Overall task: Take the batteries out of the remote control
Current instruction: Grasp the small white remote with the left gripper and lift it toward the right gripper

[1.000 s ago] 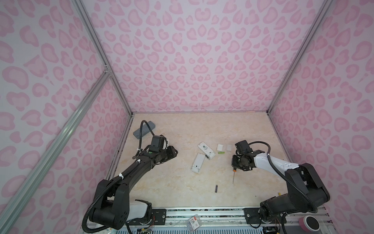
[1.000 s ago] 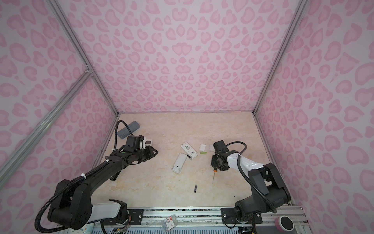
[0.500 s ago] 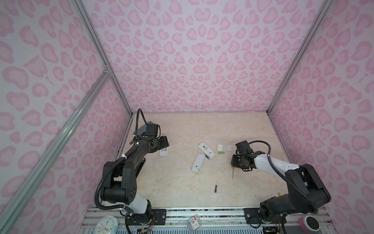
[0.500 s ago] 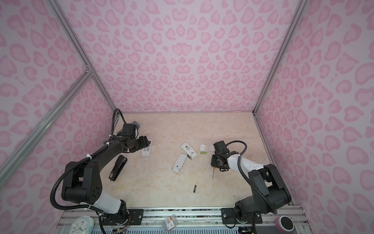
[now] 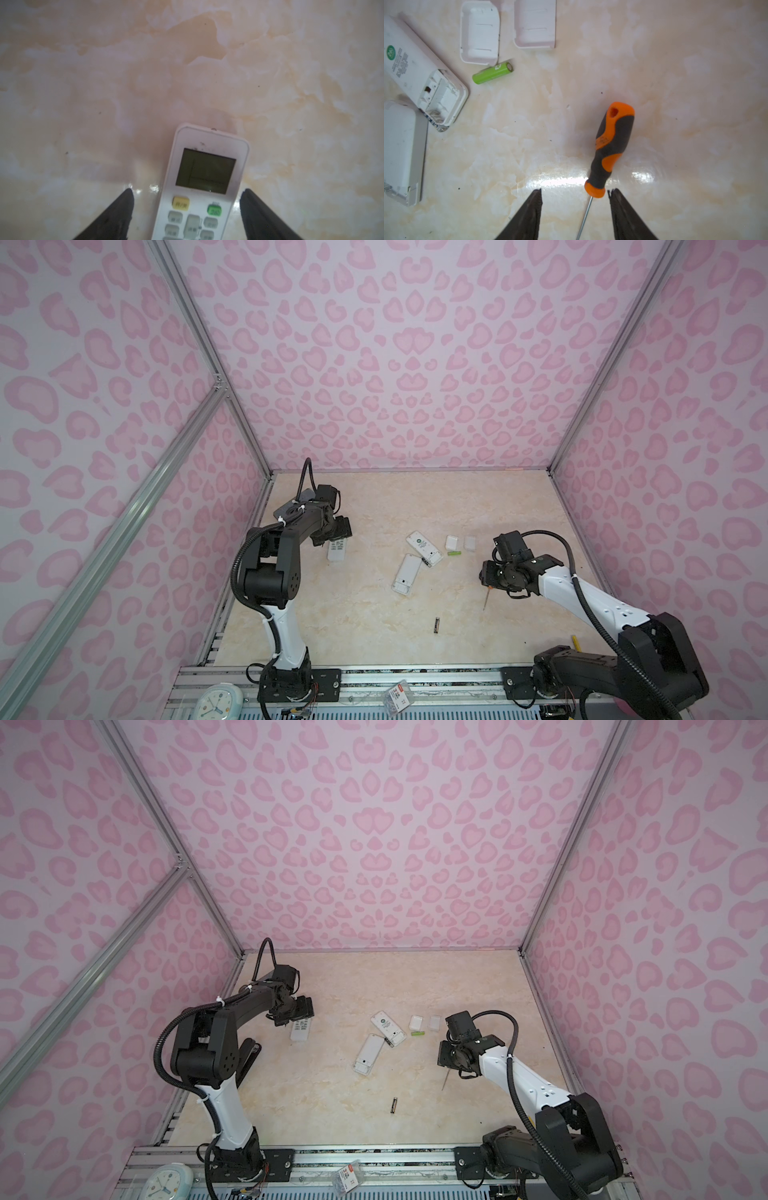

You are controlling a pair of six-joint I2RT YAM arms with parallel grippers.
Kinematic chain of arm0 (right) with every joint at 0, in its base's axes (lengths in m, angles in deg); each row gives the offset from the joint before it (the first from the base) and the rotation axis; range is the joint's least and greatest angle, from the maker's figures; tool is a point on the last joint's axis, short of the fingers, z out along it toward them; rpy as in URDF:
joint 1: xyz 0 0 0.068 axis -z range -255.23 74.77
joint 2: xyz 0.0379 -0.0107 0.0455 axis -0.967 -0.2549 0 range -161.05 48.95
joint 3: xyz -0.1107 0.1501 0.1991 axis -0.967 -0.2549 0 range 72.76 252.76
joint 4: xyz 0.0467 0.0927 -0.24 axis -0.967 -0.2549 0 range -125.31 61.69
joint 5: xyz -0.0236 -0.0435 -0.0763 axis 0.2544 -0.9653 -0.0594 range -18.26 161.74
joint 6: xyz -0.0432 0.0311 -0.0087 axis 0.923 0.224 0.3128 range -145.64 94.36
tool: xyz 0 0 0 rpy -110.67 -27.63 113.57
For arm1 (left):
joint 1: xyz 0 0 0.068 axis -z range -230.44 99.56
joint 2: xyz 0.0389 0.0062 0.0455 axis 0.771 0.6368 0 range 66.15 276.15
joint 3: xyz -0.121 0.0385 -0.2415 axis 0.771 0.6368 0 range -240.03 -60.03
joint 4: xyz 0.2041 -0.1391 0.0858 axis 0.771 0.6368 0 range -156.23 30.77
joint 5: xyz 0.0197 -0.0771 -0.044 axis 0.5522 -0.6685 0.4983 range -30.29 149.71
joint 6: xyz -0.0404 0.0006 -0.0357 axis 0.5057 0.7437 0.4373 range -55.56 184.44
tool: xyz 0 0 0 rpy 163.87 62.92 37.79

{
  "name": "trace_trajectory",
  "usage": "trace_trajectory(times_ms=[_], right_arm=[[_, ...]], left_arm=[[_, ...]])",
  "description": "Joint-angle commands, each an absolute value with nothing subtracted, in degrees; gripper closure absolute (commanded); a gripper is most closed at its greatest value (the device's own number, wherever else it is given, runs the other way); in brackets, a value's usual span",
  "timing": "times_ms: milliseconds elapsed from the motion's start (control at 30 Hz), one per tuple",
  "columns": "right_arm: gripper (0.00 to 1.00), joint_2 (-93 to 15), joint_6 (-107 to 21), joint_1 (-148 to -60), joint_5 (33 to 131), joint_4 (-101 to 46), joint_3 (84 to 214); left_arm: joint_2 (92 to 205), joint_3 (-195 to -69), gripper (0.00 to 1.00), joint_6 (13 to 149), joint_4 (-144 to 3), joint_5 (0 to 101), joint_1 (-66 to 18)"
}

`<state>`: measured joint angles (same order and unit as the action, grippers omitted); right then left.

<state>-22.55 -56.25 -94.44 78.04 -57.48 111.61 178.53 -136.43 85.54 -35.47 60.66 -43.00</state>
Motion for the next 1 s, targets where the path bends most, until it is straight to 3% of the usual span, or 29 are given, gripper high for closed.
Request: trace_trajectory(times_ms=[0,167,500,700,967], right_arm=[[0.44,-21.0,-55.9,-94.5,78.8,-59.0,111.2],[0.43,-19.5,-56.2,-94.6,80.4,-58.6,110.3],[0.44,-17.1,-56.7,-95.0,81.7,-59.3,109.1],[0.45,-18.0,-56.0,-102.7,81.6,-55.3,112.4],[0.46,-31.9,-63.3,-118.7,83.9,-41.6,124.5]], left_arm=[[181.7,-139.4,0.18,85.3,-32.0,62.7,-41.8],[183.2,-140.1,0.26,86.9,-31.4,65.8,-39.3],[181.3,-139.0,0.58,88.7,-32.7,61.2,-38.5],[176.5,-138.4,0.62,89.0,-33.3,57.9,-38.6],[168.0,-133.6,0.63,94.1,-37.9,47.2,-38.7]])
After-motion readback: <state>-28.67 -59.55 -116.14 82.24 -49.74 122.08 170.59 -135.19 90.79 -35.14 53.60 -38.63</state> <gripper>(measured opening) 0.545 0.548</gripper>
